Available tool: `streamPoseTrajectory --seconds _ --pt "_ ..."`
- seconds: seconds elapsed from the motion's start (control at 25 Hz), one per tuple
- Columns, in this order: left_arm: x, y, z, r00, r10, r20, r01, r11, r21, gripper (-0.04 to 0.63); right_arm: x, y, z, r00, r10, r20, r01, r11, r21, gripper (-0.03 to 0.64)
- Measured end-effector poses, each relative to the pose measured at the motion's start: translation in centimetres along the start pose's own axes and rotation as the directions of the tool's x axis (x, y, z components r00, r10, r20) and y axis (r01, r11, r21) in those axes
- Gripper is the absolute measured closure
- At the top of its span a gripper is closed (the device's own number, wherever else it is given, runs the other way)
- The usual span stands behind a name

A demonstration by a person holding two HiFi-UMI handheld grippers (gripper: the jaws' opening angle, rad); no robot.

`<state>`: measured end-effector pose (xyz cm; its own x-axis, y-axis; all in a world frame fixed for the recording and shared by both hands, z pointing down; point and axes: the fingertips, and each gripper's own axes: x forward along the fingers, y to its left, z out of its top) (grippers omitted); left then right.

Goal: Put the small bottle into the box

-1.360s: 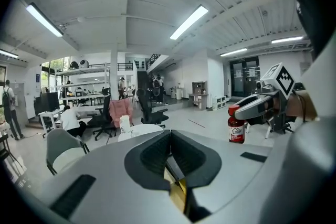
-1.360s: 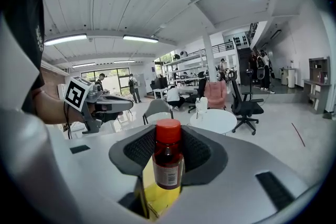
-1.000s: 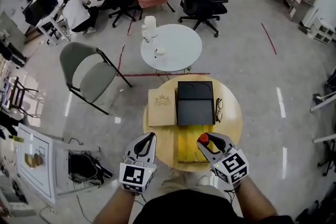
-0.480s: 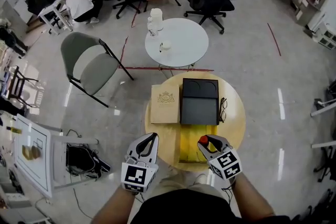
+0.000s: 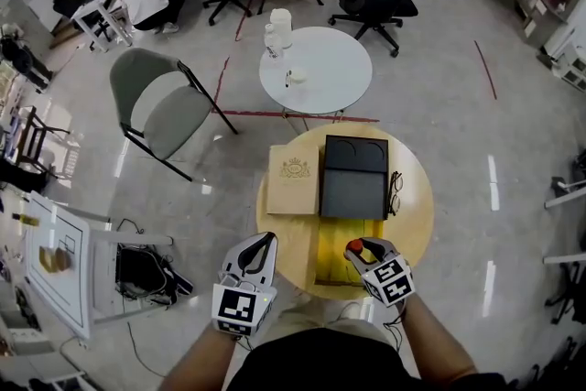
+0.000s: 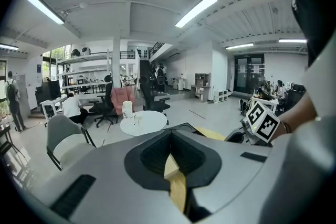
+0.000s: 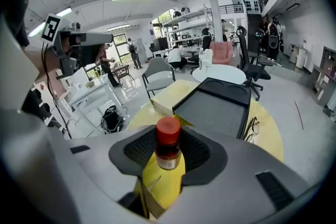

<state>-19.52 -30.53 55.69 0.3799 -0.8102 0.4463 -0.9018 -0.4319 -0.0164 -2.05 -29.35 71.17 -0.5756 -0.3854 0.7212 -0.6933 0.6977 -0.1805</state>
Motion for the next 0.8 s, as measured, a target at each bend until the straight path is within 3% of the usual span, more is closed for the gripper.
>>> streamPoseTrajectory --seconds 0.6,0.8 --pt "0.7 1.4 0.6 1.0 0.016 0.004 -0.016 1.0 -0.003 0.577 3.7 -2.1 -4.6 0.985 -0.06 -0.163 0.054 0.998 -0.038 0.463" --pt "0.9 1.5 1.3 1.0 0.015 0.015 -0.015 1.0 0.006 0.577 4.2 -2.1 -5.7 0.983 -0.056 -0.176 0.051 0.998 -0.036 0.463"
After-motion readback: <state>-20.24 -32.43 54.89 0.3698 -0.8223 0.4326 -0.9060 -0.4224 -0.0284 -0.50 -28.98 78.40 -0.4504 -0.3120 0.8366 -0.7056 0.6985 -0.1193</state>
